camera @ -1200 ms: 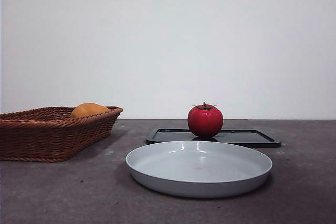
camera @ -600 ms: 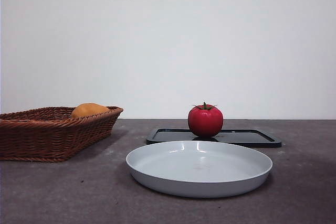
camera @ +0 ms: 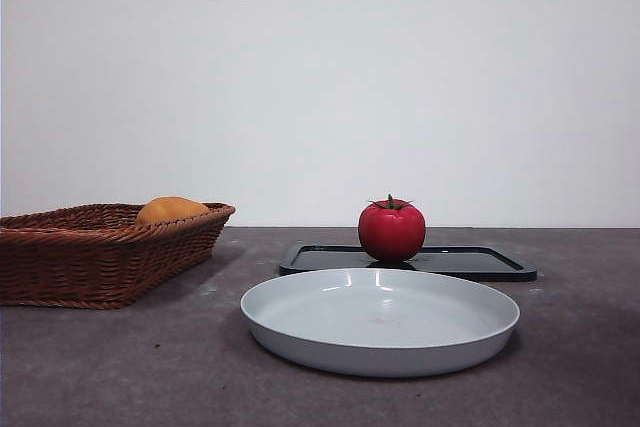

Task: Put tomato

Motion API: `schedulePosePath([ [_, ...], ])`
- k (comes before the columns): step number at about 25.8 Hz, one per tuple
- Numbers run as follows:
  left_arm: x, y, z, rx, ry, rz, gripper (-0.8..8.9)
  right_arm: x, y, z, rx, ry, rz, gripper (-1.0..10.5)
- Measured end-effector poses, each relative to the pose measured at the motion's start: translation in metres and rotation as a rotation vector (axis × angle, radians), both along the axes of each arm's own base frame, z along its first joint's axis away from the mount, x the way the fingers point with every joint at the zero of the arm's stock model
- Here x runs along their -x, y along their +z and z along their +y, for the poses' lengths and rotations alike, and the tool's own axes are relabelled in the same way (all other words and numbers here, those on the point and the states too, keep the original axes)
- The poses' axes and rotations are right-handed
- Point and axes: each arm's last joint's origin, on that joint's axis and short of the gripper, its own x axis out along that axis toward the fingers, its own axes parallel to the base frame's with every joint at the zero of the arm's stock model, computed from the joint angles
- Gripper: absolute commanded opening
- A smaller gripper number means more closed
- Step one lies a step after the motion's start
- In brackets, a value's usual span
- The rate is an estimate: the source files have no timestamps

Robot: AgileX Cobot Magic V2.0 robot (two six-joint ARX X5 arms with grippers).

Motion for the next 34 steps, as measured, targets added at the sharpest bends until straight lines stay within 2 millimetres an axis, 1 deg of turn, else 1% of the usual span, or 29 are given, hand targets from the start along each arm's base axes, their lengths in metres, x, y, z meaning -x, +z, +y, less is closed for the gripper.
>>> schedulePosePath([
  [1, 0.0, 0.0, 0.0, 0.0, 0.0, 0.0, 0.2, 0.0003, -0.002, 0.0003, -0.004, 0.006, 0.022, 0.2],
  [34, 0.0, 0.0, 0.0, 0.0, 0.0, 0.0, 0.2, 0.0001, -0.0016, 0.0004, 0.001, 0.005, 0.017, 0.2],
])
